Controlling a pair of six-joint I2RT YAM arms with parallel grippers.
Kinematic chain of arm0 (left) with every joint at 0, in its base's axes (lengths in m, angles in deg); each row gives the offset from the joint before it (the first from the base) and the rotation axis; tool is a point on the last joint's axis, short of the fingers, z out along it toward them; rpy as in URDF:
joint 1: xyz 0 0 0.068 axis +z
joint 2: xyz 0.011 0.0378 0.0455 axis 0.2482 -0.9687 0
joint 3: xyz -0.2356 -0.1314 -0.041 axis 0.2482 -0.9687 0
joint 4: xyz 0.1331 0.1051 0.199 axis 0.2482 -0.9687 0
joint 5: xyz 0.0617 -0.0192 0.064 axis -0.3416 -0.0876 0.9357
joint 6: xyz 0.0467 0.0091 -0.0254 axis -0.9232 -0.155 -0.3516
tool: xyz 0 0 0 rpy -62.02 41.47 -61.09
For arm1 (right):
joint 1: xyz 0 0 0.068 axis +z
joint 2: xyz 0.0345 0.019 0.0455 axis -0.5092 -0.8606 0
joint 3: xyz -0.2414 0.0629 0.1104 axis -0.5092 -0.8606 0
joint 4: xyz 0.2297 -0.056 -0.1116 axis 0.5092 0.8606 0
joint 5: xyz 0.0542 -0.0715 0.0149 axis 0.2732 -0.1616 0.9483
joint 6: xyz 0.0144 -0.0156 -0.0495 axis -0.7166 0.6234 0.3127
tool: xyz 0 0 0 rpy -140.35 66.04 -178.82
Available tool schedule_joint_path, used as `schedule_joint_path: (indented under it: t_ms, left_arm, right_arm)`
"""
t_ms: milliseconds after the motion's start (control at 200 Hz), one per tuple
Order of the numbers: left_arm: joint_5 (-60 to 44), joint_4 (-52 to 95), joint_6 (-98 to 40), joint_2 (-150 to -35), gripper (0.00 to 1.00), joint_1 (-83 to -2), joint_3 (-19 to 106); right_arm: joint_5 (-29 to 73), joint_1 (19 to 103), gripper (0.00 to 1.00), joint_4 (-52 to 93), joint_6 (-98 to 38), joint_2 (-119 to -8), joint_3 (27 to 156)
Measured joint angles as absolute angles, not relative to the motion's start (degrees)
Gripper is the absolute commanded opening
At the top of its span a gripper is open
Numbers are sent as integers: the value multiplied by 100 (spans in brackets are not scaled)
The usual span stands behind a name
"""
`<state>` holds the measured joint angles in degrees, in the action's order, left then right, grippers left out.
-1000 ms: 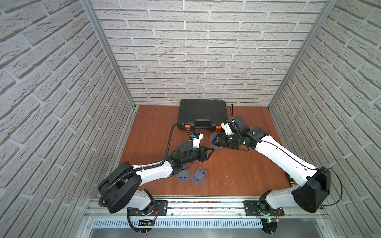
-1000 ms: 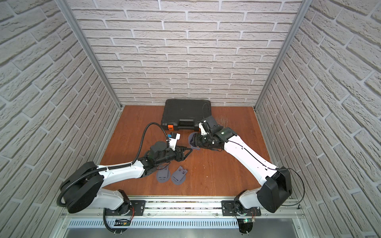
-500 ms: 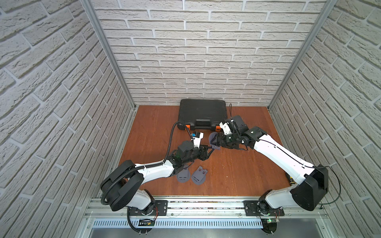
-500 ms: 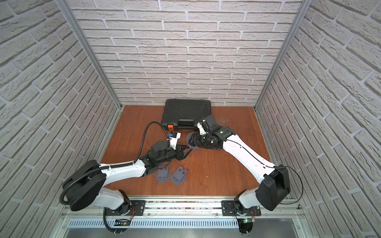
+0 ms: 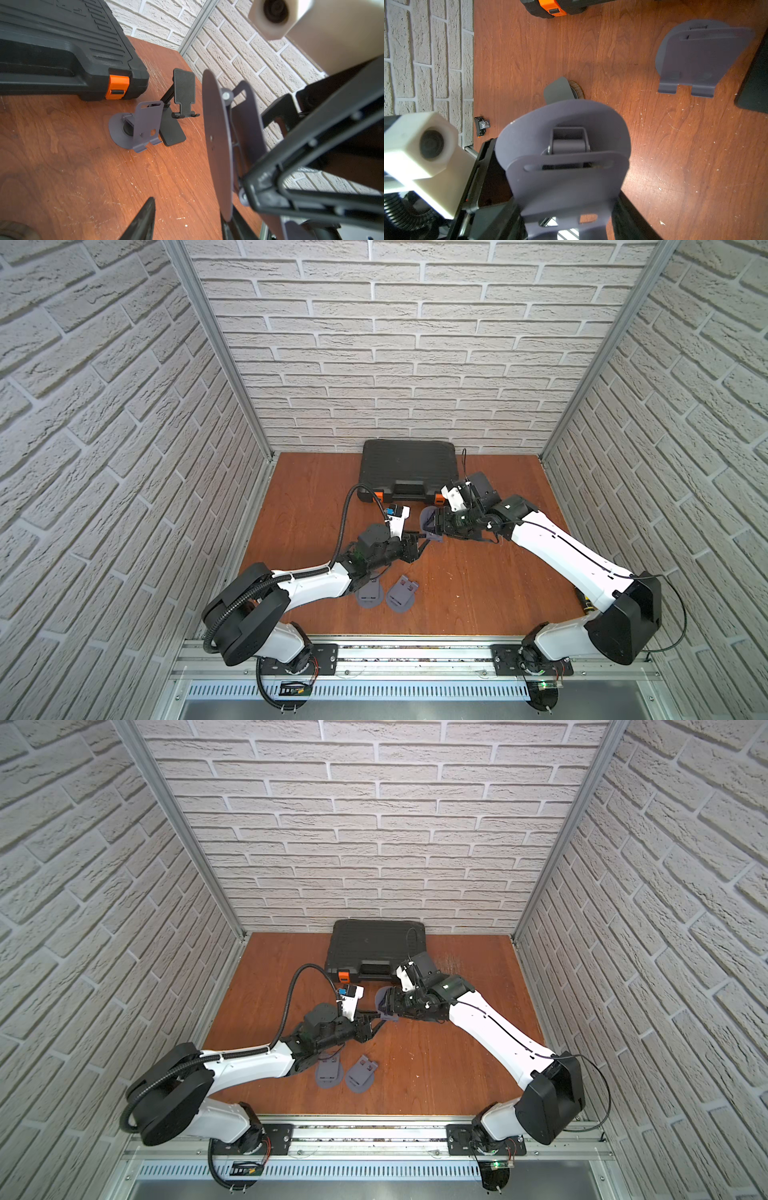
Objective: Open the phone stand
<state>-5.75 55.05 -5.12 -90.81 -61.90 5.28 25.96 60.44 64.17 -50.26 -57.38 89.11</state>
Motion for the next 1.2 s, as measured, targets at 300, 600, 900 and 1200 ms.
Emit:
schedule_joint_path:
  t_ms: [300,600,900,1200]
  left_arm:
    - [-573,5630,-515,-9081,42,-6162,537]
    - [-571,5728,-571,-9081,19,-6111,537]
    - [-577,5899,-705,-9081,7,-6048,539]
    - [-437,5833,-1190,-9022,4,-5978,557]
  right_arm:
    - [2635,6044,18,6414,-5022,-5749,8911]
    - [2685,6044,16,6331,-5008,-5838,8900]
    - [2764,6037,15,6130,-5006,-5838,8876]
    - [2919,5950,14,6014,-4895,-5838,8876]
